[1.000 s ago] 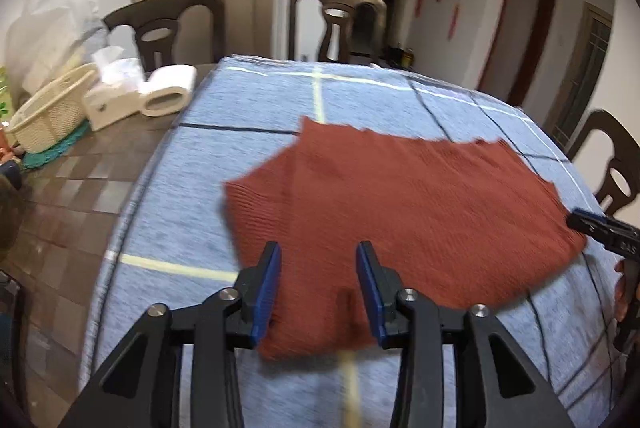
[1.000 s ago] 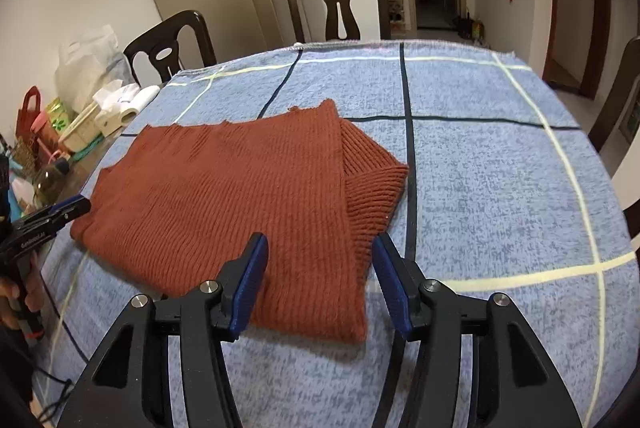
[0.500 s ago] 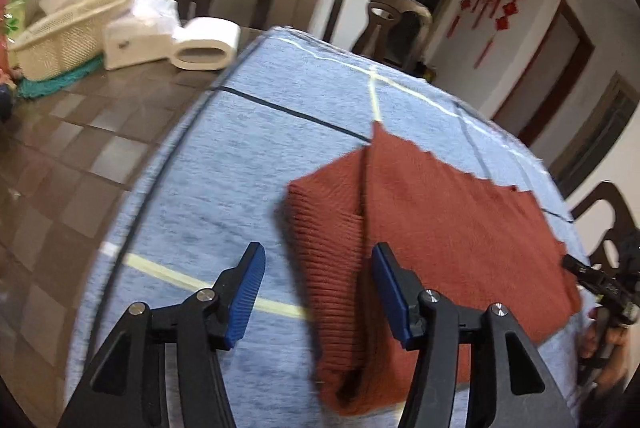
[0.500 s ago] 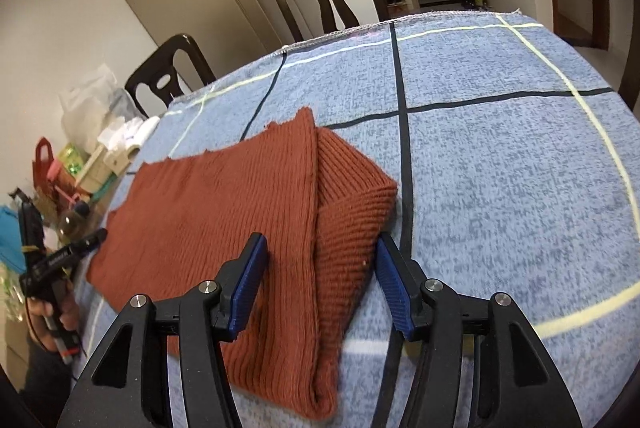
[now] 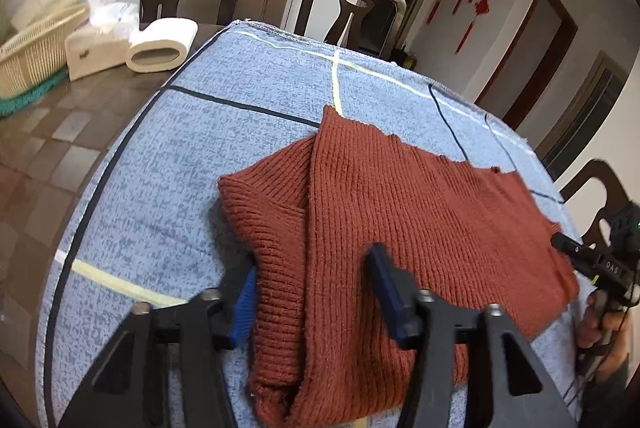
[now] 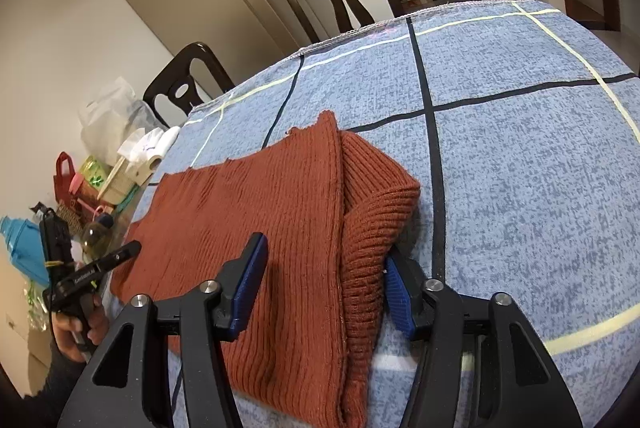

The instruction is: Fold small clothes

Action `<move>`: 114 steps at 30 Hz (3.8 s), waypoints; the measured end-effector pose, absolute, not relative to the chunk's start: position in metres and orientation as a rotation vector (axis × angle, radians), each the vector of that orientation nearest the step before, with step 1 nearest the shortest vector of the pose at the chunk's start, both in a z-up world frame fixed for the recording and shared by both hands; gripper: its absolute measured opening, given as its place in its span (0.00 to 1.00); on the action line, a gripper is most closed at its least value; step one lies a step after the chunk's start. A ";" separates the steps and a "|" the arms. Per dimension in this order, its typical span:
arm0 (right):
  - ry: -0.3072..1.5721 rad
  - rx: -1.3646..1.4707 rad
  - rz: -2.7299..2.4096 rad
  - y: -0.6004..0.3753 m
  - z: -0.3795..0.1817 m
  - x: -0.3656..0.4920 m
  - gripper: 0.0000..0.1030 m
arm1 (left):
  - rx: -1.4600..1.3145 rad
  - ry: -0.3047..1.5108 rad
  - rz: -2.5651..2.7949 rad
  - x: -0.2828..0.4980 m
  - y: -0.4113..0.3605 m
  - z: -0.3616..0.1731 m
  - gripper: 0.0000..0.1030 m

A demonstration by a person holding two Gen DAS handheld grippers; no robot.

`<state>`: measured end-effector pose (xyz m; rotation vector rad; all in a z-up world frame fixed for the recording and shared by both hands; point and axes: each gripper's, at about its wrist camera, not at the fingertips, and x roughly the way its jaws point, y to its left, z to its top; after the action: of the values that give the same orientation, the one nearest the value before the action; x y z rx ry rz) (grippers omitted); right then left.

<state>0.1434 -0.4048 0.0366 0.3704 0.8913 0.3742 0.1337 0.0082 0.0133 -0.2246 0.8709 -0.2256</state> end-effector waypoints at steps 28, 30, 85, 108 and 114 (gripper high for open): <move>0.815 0.294 0.417 -0.407 0.116 0.028 0.14 | -0.183 0.743 -0.444 0.031 0.000 0.090 0.20; 0.841 0.322 0.407 -0.412 0.101 0.020 0.14 | -0.195 0.780 -0.432 0.027 0.002 0.069 0.20; 0.803 0.139 0.269 -0.384 0.080 0.022 0.21 | -0.136 0.797 -0.298 0.035 -0.014 0.043 0.11; 0.897 -0.002 0.365 -0.341 0.049 -0.040 0.22 | -0.012 0.847 -0.504 -0.017 -0.069 0.027 0.26; 0.843 0.034 0.289 -0.360 0.061 -0.036 0.22 | -0.072 0.816 -0.413 -0.013 -0.039 0.035 0.29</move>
<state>-0.0357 -0.3601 0.0611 0.0342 0.8428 0.2893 -0.0129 -0.0389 0.0348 -0.0725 0.8159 -0.4132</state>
